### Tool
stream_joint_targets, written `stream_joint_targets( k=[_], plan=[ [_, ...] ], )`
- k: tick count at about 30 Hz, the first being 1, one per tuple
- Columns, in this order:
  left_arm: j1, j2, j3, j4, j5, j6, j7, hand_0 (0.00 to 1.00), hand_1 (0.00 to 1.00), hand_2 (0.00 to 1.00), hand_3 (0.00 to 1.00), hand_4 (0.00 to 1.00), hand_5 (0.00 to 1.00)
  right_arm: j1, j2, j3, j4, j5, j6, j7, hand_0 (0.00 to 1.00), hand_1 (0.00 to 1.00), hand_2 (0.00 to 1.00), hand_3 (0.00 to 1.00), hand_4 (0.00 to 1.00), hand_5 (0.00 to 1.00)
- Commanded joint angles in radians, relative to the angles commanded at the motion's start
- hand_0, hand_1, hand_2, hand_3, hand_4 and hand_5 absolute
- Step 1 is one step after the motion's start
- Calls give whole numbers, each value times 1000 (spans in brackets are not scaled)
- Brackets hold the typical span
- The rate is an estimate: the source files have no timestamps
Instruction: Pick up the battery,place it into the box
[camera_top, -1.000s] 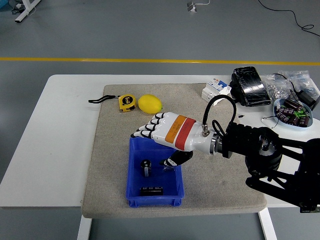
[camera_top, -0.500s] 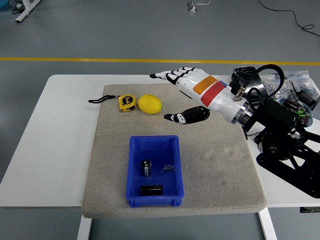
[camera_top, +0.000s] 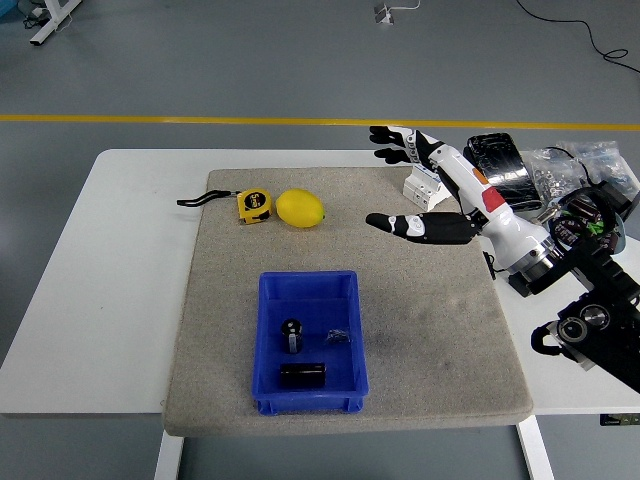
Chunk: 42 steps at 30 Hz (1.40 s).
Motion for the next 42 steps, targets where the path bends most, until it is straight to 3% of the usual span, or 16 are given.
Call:
stream_joint_targets(
  k=[2,3,8,19,26,38,39,42],
  plan=[
    [1,-1,-2,0,3,1,1,742,696,754,689,713,690,-36,8,32,-16,85,25,9,783,787,835,869,998,770],
    [1,-1,-4,0,5,1,1,741,702,760,690,711,690,-53,11,48,-22,130,35,13,849,838,860,896,998,894],
    [-4,1,-2,-1,13,0,5,741,702,760,690,711,690,-129,4,134,-39,338,129,17,849,838,860,896,998,894],
    [-7,-4,18,0,-16,18,2,741,702,760,688,711,692,-271,0,355,-77,784,174,-75,866,842,859,889,998,892],
    [-7,-8,22,0,-22,27,-2,740,707,760,686,710,691,-320,-5,410,-86,777,185,-96,859,836,854,887,998,892],
    [-3,-6,24,0,-17,20,-1,739,708,759,684,709,696,-334,7,407,-92,775,173,-126,852,829,851,882,998,893],
    [-3,-5,25,0,-17,19,-1,739,708,758,683,707,693,-334,7,406,-91,778,171,-129,778,772,823,871,998,893],
    [-3,-5,26,-1,-19,19,-2,739,708,758,683,707,693,-331,6,404,-83,783,166,-146,778,772,823,871,998,893]
  ],
)
